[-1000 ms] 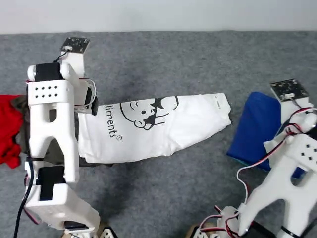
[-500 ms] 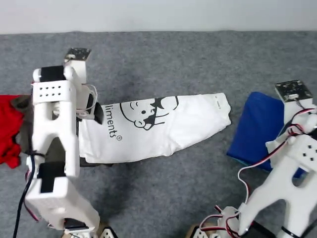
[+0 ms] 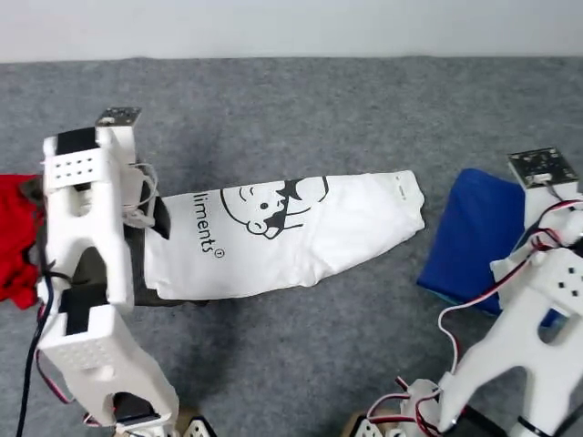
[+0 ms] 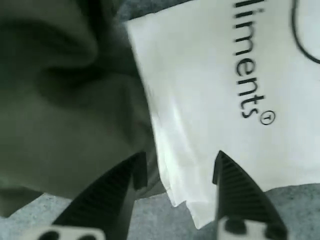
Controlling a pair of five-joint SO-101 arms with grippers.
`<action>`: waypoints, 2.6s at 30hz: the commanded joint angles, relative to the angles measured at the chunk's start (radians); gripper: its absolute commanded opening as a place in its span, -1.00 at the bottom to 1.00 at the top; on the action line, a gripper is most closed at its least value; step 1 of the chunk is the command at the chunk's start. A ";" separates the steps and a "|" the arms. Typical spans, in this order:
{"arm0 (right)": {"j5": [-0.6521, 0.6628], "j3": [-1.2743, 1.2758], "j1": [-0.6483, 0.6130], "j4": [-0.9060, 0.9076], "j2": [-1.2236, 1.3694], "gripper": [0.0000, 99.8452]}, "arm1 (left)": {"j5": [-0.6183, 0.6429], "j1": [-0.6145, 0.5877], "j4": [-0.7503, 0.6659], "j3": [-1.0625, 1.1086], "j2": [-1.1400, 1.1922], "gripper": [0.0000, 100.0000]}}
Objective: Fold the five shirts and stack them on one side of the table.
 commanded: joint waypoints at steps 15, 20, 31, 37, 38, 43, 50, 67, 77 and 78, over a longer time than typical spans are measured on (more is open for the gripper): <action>-0.011 -0.008 0.007 0.030 -0.033 -0.98 | -0.026 0.034 -0.084 0.116 -0.006 -0.57; -0.009 -0.008 0.007 0.030 -0.033 -0.98 | -0.026 0.040 -0.150 0.182 -0.006 -0.57; -0.012 -0.008 0.007 0.030 -0.025 -0.98 | -0.031 0.040 -0.178 0.214 0.023 -0.69; -0.012 -0.006 0.007 0.031 -0.033 -0.98 | -0.029 0.043 -0.175 0.211 0.091 -0.73; -0.012 -0.006 0.007 0.031 -0.033 -0.98 | -0.031 0.049 -0.175 0.209 0.087 -0.77; -0.014 -0.006 0.007 0.031 -0.033 -0.98 | -0.031 0.118 -0.164 0.209 0.028 -0.93; -0.014 -0.006 0.007 0.031 -0.033 -0.98 | -0.032 0.221 -0.107 0.208 -0.097 -0.99; -0.014 -0.006 0.007 0.030 -0.025 -0.98 | -0.025 0.560 0.002 0.028 -0.250 -0.99; -0.014 -0.006 0.007 0.030 -0.024 -0.98 | 0.014 0.738 0.032 -0.472 0.064 -0.99; -0.014 -0.006 0.007 0.030 -0.024 -0.98 | 0.015 0.755 0.044 -0.530 0.104 -0.99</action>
